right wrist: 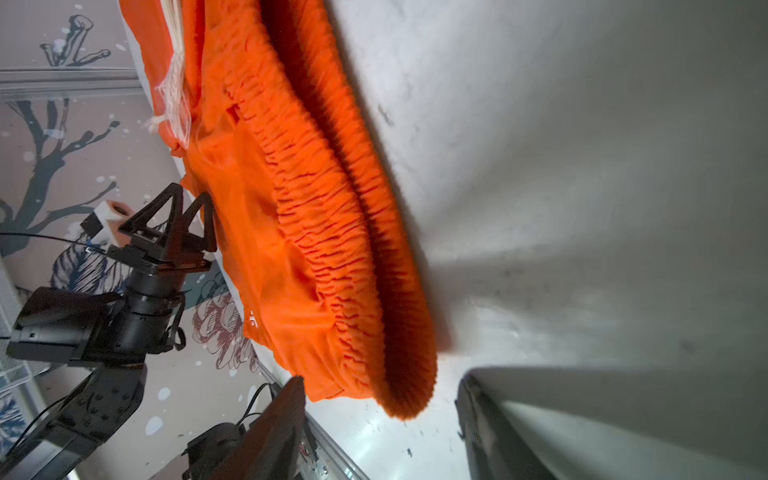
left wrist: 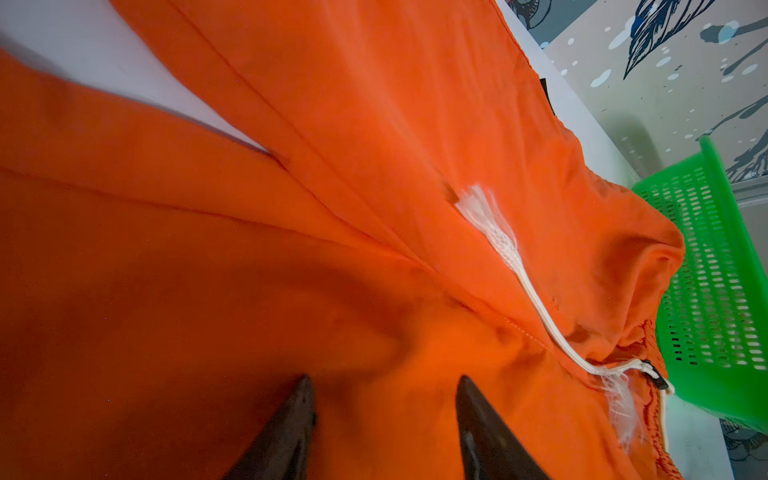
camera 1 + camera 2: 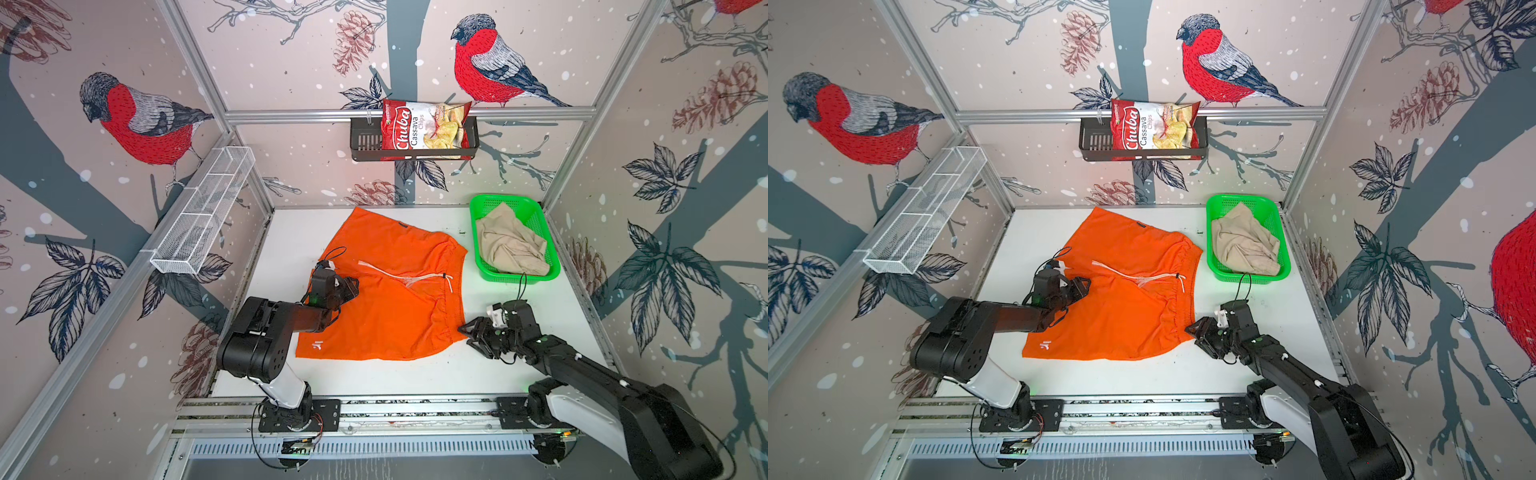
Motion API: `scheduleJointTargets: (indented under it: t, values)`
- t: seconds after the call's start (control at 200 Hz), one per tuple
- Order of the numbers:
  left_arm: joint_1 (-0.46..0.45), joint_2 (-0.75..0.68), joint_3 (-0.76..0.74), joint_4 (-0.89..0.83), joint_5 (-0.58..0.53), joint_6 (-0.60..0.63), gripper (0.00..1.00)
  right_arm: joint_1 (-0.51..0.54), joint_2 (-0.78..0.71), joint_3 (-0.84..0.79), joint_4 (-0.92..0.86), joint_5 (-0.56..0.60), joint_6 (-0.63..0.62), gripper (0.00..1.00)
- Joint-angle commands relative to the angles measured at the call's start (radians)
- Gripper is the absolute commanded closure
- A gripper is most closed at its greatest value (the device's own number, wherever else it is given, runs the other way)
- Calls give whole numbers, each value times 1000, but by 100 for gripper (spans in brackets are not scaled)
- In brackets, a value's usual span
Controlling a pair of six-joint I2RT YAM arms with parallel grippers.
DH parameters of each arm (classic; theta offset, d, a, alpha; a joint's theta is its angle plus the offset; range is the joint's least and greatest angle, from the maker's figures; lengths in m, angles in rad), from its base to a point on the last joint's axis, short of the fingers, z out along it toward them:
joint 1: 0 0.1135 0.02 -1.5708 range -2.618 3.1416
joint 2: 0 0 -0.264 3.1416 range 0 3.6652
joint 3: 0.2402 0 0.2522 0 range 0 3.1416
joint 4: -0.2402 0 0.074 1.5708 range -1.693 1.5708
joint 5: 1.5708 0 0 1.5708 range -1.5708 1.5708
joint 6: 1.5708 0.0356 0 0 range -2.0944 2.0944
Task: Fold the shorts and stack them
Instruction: 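Release the shorts and draw the right gripper back while the left holds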
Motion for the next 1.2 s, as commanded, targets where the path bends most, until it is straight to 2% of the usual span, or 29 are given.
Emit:
scheduleJointTargets:
  t: [0.0,0.315,0.445,0.725,0.785,0.936,1.071,1.196]
  values:
    - [2,8,-2,-93,2,13,44,-3,31,-26,139,-26,68,39]
    - [1,-8,-6,-98,-10,18,44,-5,283,-18,446,-67,81,42]
    - [1,-11,11,-114,-22,33,44,-5,314,0,470,-52,59,45]
    - [1,32,71,-127,-37,51,45,41,427,43,543,-48,70,64]
    - [1,50,91,-128,-42,56,45,60,434,45,561,-25,89,71]
    - [2,113,151,-126,-48,62,45,95,388,5,645,118,203,91]
    - [6,144,221,-140,-49,57,45,139,374,7,690,209,265,94]
    - [5,93,257,-199,-45,46,44,181,378,24,695,255,285,94]
